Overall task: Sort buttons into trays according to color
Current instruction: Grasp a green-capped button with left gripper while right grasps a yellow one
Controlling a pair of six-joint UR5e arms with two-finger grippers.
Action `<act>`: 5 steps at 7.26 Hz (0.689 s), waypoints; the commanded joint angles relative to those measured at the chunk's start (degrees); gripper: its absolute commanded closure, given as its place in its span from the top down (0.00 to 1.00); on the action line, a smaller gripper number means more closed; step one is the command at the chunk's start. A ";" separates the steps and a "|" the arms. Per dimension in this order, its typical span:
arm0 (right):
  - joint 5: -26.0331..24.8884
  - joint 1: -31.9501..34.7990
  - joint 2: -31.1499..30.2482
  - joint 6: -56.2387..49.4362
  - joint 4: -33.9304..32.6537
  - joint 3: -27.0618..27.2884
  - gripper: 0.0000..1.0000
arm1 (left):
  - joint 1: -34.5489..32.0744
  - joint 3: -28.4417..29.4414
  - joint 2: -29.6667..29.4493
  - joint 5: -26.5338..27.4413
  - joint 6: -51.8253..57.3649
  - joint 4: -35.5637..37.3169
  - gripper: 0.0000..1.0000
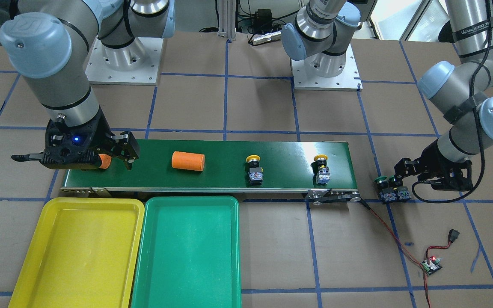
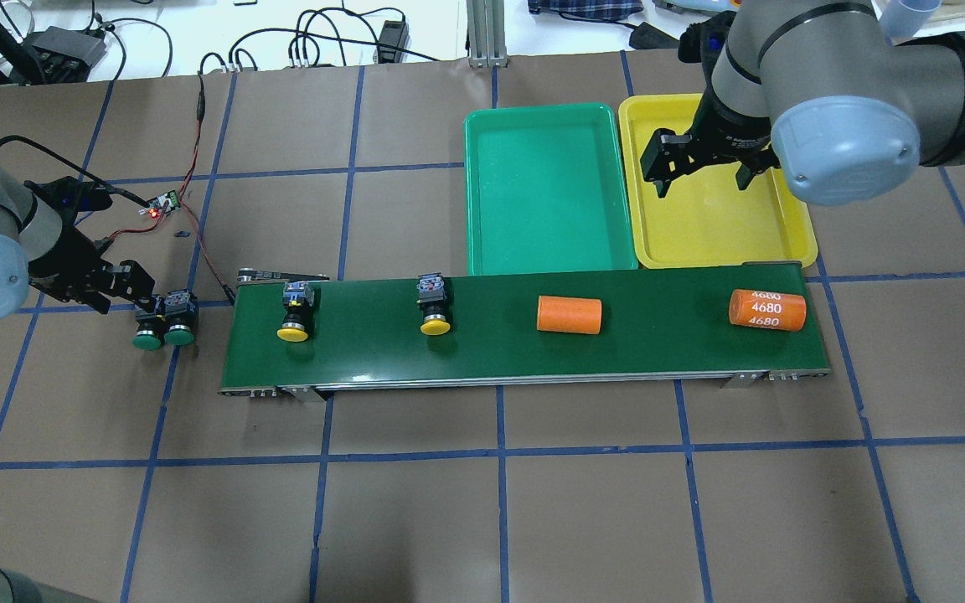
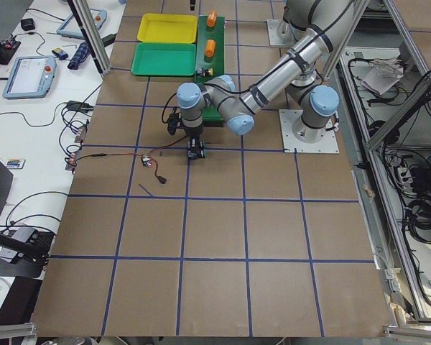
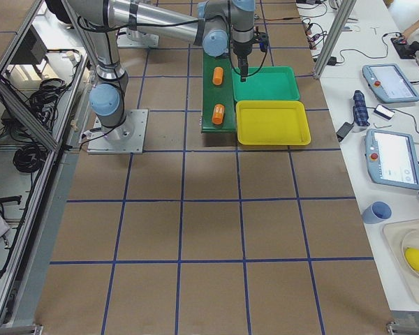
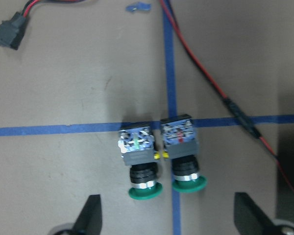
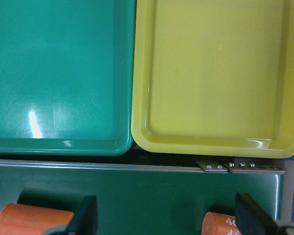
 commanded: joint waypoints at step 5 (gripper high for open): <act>-0.67 15.14 1.52 9.35 -0.25 0.75 0.93 | 1.35 -0.31 -5.21 0.03 0.46 2.39 0.71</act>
